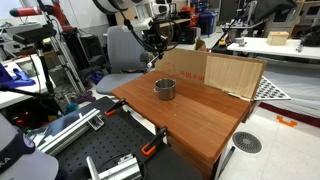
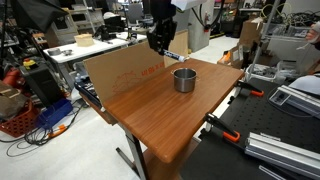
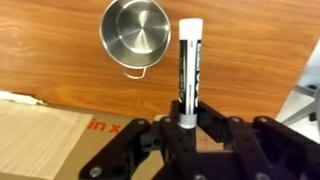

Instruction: Put the marker in the pot

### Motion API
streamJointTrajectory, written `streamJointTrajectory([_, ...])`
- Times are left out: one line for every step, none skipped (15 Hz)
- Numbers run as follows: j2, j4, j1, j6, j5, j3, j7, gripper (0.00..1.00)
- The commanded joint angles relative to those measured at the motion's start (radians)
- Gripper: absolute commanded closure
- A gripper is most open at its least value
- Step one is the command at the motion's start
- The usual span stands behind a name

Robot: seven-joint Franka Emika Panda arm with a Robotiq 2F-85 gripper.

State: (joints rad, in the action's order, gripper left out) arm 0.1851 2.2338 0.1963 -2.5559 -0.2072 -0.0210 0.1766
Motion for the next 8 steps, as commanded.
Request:
streamJointTrajectory([-0.032,0.025,-0.024,-0.077,-0.076,0.018,0.074,0.94])
streamJointTrajectory([-0.034,0.029,-0.023,-0.108,-0.117,0.032,0.113,0.94])
streamJointTrajectory([-0.035,0.035,-0.023,-0.138,-0.146,0.042,0.142,0.94])
streamJointTrajectory([-0.034,0.039,-0.019,-0.166,-0.192,0.057,0.185,0.94])
streamJointTrajectory([-0.033,0.047,-0.011,-0.202,-0.255,0.076,0.243,0.94])
streamJointTrajectory([-0.03,0.05,-0.006,-0.223,-0.303,0.089,0.286,0.94])
streamJointTrajectory([-0.027,0.056,0.005,-0.242,-0.346,0.107,0.331,0.94])
streamJointTrajectory([-0.025,0.063,0.005,-0.255,-0.382,0.112,0.366,0.94])
